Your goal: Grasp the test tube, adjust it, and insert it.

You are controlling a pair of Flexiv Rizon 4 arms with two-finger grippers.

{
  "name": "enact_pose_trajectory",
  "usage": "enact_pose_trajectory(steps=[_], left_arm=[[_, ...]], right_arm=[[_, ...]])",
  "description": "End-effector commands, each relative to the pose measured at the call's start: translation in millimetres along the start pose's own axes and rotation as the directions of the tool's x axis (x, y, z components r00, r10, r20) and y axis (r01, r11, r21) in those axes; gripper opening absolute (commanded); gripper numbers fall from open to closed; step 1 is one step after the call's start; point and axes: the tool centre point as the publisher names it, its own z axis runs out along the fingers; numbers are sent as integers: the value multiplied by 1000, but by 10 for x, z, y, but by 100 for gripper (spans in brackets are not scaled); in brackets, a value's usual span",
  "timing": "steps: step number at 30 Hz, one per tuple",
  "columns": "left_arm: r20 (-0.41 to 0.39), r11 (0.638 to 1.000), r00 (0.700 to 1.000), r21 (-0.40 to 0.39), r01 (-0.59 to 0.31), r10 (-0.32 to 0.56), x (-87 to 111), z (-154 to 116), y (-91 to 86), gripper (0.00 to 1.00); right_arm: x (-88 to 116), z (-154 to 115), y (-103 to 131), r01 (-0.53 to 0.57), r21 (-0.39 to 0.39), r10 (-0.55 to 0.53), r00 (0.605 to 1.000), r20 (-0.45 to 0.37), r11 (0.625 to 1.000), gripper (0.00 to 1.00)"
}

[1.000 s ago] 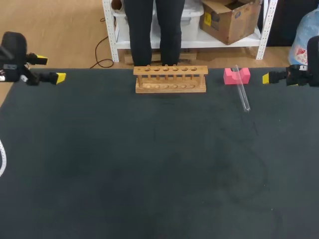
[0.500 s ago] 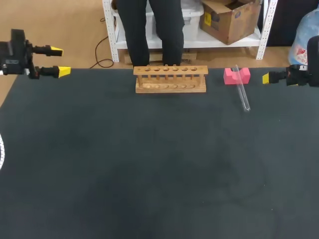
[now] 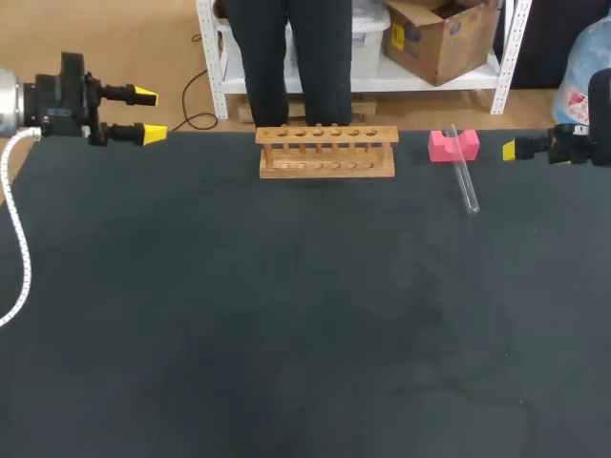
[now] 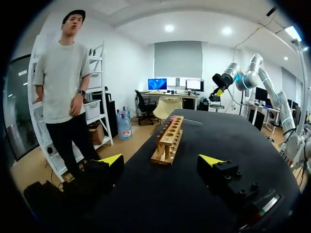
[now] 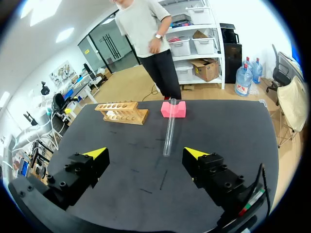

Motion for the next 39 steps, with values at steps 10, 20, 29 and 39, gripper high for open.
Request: enact_pose_trajectory(steps=[10,20,29,39], left_arm=[[-21,1000,1000,-21,2,-3,-35,52,-29,100],[-21,1000,1000,-21,2,-3,-35,52,-29,100],[-21,1000,1000,-21,2,-3,-35,52,-29,100],[-21,1000,1000,-21,2,-3,-35,52,-29,100]], right_arm=[[3,-15,9,0,5,0,1000,-1,1000,100],[3,-15,9,0,5,0,1000,-1,1000,100],[3,-15,9,0,5,0,1000,-1,1000,100],[-116,266,236,136,362,-127,991,-49,922,100]])
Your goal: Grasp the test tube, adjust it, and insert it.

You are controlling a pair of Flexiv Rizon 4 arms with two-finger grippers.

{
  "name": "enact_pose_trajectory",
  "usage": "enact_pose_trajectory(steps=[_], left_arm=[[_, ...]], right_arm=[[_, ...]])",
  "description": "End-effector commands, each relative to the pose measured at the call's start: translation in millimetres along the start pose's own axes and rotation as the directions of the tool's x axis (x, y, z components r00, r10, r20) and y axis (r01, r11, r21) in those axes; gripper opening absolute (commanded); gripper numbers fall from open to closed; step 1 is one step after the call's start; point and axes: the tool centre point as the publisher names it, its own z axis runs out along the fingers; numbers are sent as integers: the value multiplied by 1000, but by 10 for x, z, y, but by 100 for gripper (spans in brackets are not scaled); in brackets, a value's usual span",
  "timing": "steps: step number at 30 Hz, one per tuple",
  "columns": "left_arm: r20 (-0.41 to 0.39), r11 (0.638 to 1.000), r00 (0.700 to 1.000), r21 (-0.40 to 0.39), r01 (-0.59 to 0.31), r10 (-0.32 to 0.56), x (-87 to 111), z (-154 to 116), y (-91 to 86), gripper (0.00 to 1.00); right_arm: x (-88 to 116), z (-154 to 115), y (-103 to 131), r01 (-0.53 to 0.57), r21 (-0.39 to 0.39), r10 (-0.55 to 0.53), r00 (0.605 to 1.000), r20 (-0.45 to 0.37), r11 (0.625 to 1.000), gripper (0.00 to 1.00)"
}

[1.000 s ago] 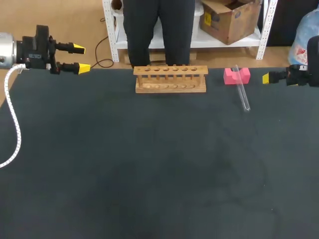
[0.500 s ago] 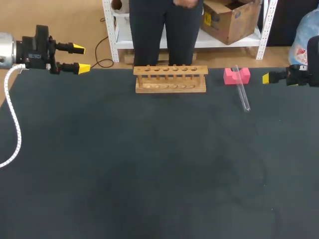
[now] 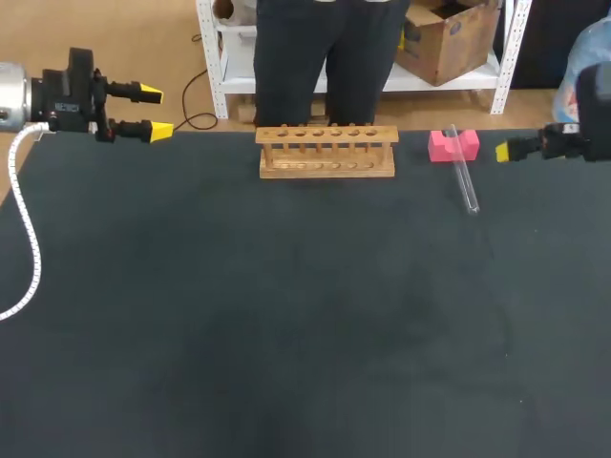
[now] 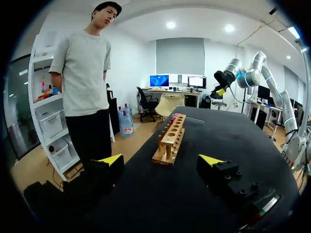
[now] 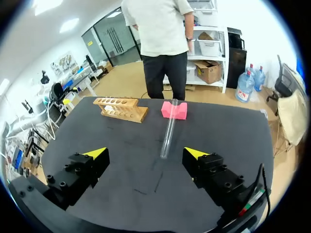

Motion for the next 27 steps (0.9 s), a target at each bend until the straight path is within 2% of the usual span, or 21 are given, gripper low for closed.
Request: enact_pose_trajectory(steps=[1,2,6,8,13,21,27], left_arm=[[4,1000,1000,-6,-3,3,11,-3,-21,100],[4,1000,1000,-6,-3,3,11,-3,-21,100],[4,1000,1000,-6,-3,3,11,-3,-21,100],[4,1000,1000,-6,-3,3,11,-3,-21,100],[4,1000,1000,-6,-3,3,11,-3,-21,100],[4,1000,1000,-6,-3,3,11,-3,-21,100],[4,1000,1000,-6,-3,3,11,-3,-21,100]], right_arm=[[-84,137,217,18,363,-24,1000,13,931,100],[-97,169,240,22,393,-31,999,16,919,100],[-141,350,303,47,556,-64,998,12,830,100],[-160,447,319,54,608,-72,997,5,792,100],[-192,720,292,47,664,-68,998,6,746,100],[-197,1058,67,-15,682,-37,997,61,731,100],[-209,1191,-37,-15,684,-108,985,136,729,100]])
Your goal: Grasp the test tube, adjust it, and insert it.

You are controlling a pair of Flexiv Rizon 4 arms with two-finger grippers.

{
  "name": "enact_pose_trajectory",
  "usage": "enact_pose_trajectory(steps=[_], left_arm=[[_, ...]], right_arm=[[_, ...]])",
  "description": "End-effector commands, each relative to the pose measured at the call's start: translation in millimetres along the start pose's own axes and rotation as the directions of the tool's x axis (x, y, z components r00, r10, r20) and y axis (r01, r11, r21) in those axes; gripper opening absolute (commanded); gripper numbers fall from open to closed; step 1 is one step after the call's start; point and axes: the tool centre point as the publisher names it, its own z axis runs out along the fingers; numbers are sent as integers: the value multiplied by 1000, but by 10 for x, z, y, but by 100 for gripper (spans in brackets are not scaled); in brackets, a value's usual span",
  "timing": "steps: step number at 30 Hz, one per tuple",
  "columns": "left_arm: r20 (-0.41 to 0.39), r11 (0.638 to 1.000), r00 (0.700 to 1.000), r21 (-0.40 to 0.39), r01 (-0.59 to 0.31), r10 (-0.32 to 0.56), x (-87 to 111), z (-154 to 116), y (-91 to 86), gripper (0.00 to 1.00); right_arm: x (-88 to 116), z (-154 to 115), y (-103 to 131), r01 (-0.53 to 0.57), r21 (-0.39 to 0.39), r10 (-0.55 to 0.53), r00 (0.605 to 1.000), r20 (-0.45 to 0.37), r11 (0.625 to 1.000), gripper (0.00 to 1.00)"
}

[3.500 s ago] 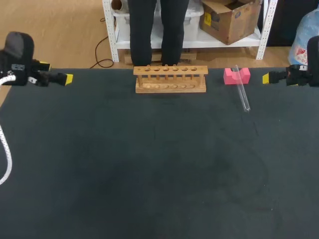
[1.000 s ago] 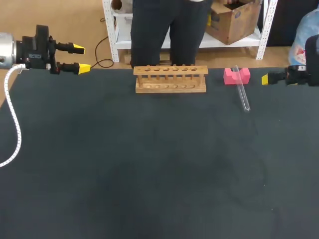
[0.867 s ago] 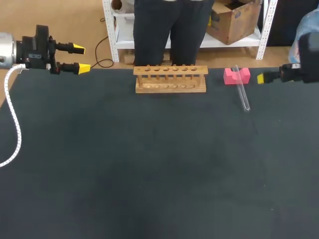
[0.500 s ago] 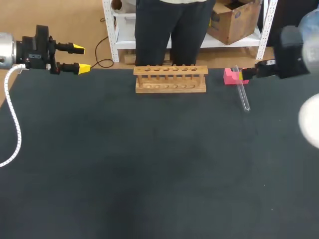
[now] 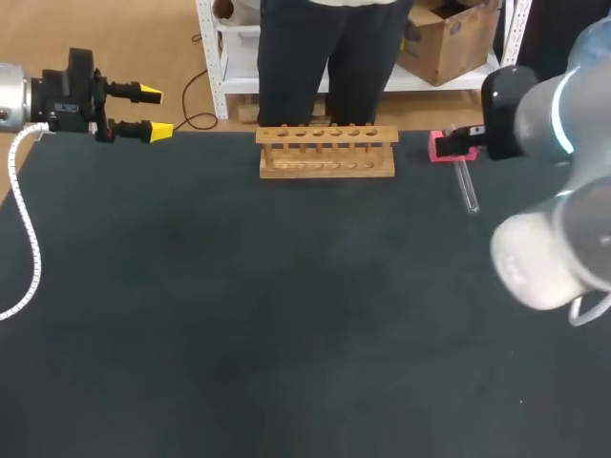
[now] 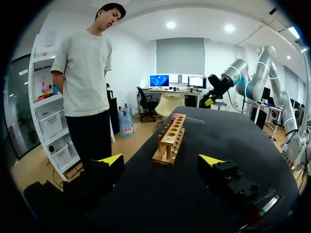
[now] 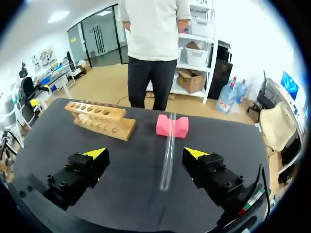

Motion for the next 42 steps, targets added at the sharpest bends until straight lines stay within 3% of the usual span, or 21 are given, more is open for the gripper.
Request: enact_pose_trajectory(steps=[1,18,42], left_arm=[[4,1000,1000,-5,-3,3,11,-4,-21,100],[4,1000,1000,-5,-3,3,11,-4,-21,100],[4,1000,1000,-5,-3,3,11,-4,-21,100]], right_arm=[[83,257,-23,-8,458,-31,996,79,889,100],[223,572,-295,1,404,-54,991,121,915,100],[311,900,-500,-27,231,15,998,55,973,100]])
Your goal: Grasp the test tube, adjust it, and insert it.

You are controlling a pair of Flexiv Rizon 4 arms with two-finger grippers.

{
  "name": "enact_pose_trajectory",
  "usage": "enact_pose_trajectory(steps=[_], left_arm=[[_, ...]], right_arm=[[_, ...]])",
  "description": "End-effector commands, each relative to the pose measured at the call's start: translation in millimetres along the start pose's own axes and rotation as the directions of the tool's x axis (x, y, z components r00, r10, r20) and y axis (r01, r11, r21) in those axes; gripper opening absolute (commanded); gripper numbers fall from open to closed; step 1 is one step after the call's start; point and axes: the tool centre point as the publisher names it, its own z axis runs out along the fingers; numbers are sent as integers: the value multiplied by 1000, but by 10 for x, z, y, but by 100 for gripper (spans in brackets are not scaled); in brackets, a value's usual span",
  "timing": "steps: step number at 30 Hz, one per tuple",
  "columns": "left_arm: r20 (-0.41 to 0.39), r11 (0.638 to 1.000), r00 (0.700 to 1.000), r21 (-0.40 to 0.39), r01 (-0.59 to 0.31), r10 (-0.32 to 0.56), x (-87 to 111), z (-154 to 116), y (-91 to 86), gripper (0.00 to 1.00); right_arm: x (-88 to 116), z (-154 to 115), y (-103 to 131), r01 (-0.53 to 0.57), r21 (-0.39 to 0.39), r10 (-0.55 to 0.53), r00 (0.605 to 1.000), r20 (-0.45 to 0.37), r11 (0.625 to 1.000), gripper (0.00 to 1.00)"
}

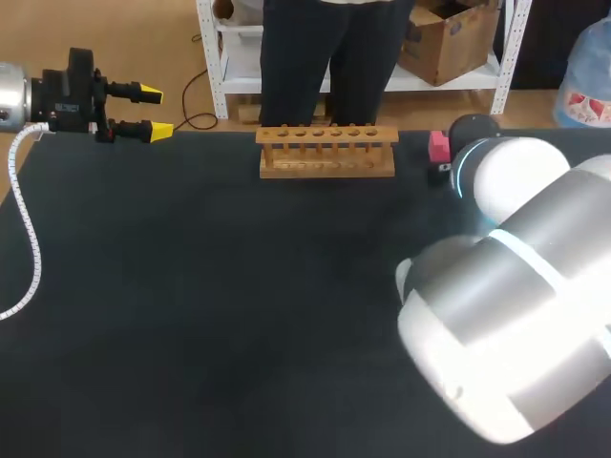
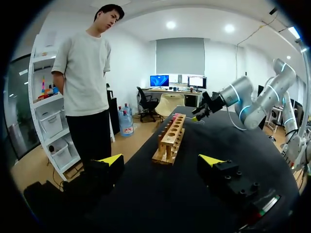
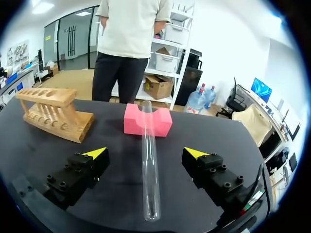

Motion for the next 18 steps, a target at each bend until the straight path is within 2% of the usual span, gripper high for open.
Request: enact_pose_trajectory(steps=[1,12,13,14,18], left_arm=[[4,1000,1000,-5,-3,3,12,-4,-20,100],[4,1000,1000,-5,-3,3,12,-4,-20,100],[4,1000,1000,-5,-3,3,12,-4,-20,100],[4,1000,1000,-5,-3,3,12,-4,-20,100],[4,1000,1000,-5,-3,3,12,-4,-20,100]], right_arm=[[-19,79,-93,-8,-102,7,1000,-16,995,100],[27,181,-164,-21,-174,12,999,-49,985,100],[30,187,-165,-22,-182,13,999,-52,983,94],[32,193,-165,-24,-187,14,998,-54,982,82],[53,211,-132,-18,-199,5,998,-64,980,82]])
